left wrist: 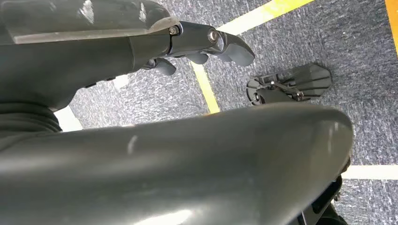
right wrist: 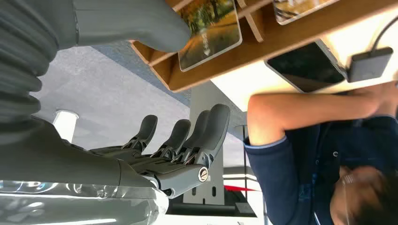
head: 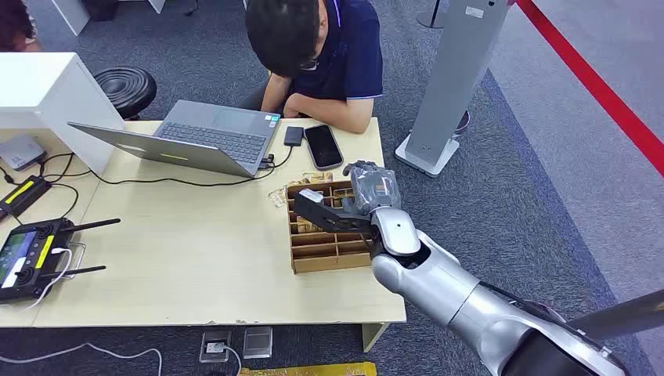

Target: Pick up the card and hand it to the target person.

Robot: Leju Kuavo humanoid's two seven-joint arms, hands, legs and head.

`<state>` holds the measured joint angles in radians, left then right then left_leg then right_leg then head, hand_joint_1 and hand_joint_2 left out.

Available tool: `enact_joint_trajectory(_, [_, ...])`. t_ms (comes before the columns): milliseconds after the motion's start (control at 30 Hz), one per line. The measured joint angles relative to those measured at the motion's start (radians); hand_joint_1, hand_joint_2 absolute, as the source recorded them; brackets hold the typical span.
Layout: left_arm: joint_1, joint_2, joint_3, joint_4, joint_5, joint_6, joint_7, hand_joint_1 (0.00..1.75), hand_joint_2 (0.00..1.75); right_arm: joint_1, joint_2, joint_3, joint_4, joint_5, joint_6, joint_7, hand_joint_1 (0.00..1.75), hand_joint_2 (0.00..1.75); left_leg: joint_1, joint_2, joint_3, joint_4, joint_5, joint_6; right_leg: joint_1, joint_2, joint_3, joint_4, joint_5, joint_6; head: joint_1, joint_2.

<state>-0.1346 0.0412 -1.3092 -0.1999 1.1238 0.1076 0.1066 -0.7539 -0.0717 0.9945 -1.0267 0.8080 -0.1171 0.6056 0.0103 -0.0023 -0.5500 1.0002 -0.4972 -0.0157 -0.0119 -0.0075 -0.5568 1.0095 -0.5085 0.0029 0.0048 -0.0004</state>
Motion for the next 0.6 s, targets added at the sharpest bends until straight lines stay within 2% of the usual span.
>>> enact_joint_trajectory(100, [0.0,0.0,0.0,0.0,0.0,0.0,0.001,0.0,0.0,0.001,0.0,0.0,0.009,-0.002,0.0,-0.002,0.85,1.75,0.0,0.0,0.0,0.0,0.0,0.0,0.0,0.0,0.0,0.0,0.0,0.0,0.0,0.0])
enact_joint_trajectory(233, [0.0,0.0,0.0,0.0,0.0,0.0,0.001,0.0,0.0,0.002,0.001,0.0,0.027,-0.002,-0.002,-0.009,0.79,1.75,0.0,0.0,0.0,0.0,0.0,0.0,0.0,0.0,0.0,0.0,0.0,0.0,0.0,0.0])
enact_joint_trajectory(467, [-0.001,0.0,0.0,0.0,-0.001,0.002,0.001,0.0,0.0,0.002,0.006,0.0,0.051,-0.003,-0.007,-0.016,0.88,1.75,0.0,0.0,0.0,0.0,0.0,0.0,0.0,0.0,0.0,0.0,0.0,0.0,0.0,0.0])
enact_joint_trajectory(600, [-0.001,0.0,0.0,0.0,-0.001,0.007,0.001,0.0,0.0,0.002,0.009,0.0,0.06,-0.003,-0.007,-0.019,0.86,1.75,0.0,0.0,0.0,0.0,0.0,0.0,0.0,0.0,0.0,0.0,0.0,0.0,0.0,0.0])
